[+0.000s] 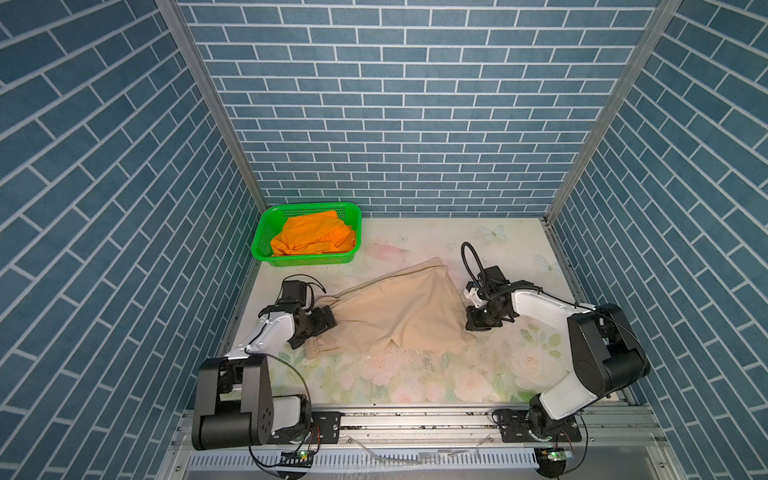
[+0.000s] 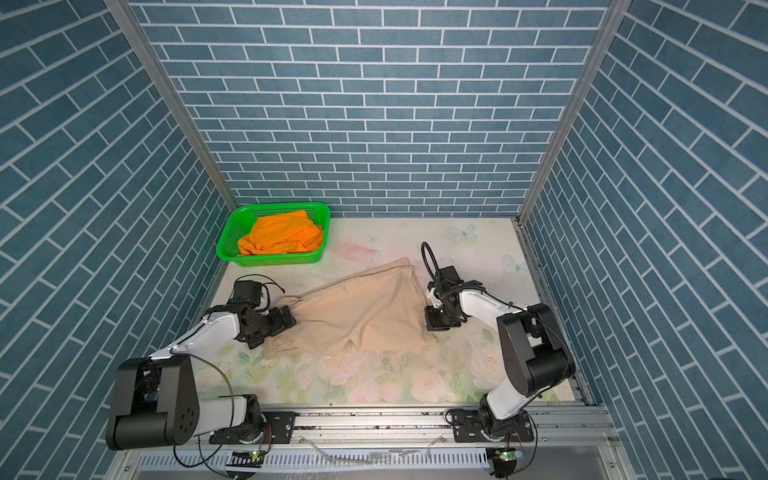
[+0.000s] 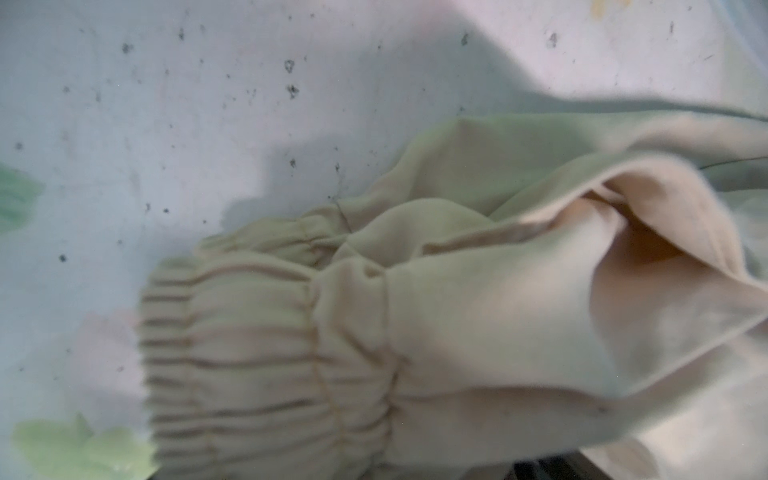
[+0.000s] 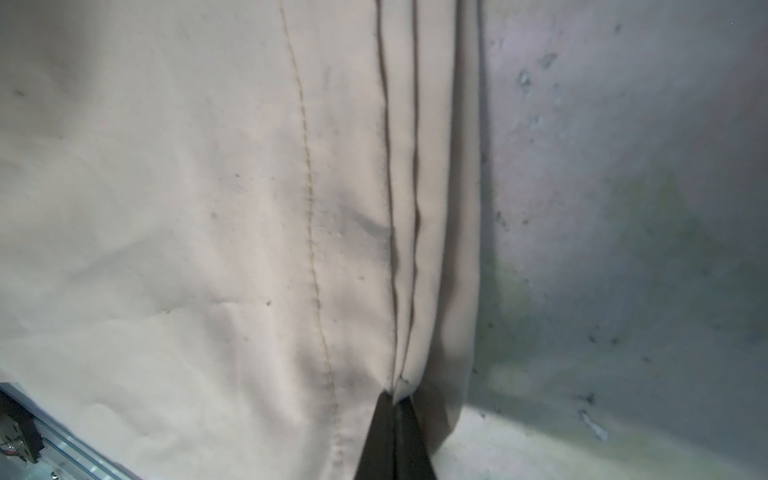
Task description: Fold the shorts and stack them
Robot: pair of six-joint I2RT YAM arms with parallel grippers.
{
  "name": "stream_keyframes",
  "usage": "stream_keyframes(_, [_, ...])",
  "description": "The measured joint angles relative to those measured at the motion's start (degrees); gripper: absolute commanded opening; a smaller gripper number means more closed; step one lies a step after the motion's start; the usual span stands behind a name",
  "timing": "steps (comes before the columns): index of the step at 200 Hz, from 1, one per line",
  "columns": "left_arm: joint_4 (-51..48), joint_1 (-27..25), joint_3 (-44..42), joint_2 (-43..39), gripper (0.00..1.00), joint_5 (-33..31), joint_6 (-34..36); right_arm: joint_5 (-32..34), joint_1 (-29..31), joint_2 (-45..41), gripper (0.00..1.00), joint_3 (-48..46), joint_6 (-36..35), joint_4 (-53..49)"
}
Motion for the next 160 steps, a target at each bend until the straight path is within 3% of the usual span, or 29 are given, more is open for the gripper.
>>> stream_keyframes(65, [-0.4, 0.0, 0.0, 1.1, 1.00, -2.4, 1.1, 7.7, 0.0, -4.8, 0.00, 2.9, 0.5, -9.6])
stream_keyframes(79, [-0.3, 0.0, 0.0, 1.2, 1.00, -2.5, 1.2, 8.7, -0.1, -5.3, 0.37, 2.9, 1.4, -11.5])
stream_keyframes(88, [-0.2, 0.0, 0.0, 1.3, 1.00, -2.6, 1.3, 9.4, -0.3, -5.4, 0.54, 2.9, 2.5, -12.9])
stream_keyframes(93, [-0.2, 0.0, 0.0, 1.3, 1.00, -2.6, 1.3, 9.7, -0.5, -5.5, 0.59, 2.9, 2.8, -13.6])
stream_keyframes(113, [-0.1, 0.0, 0.1, 1.4, 1.00, -2.6, 1.3, 10.4, -0.9, -7.7, 0.64, 2.5, 5.0, -15.0])
stream_keyframes(160, [-0.1, 0.0, 0.1, 1.4, 1.00, -2.6, 1.4, 6.3, -1.0, -19.6, 0.63, -4.3, 11.0, -11.8])
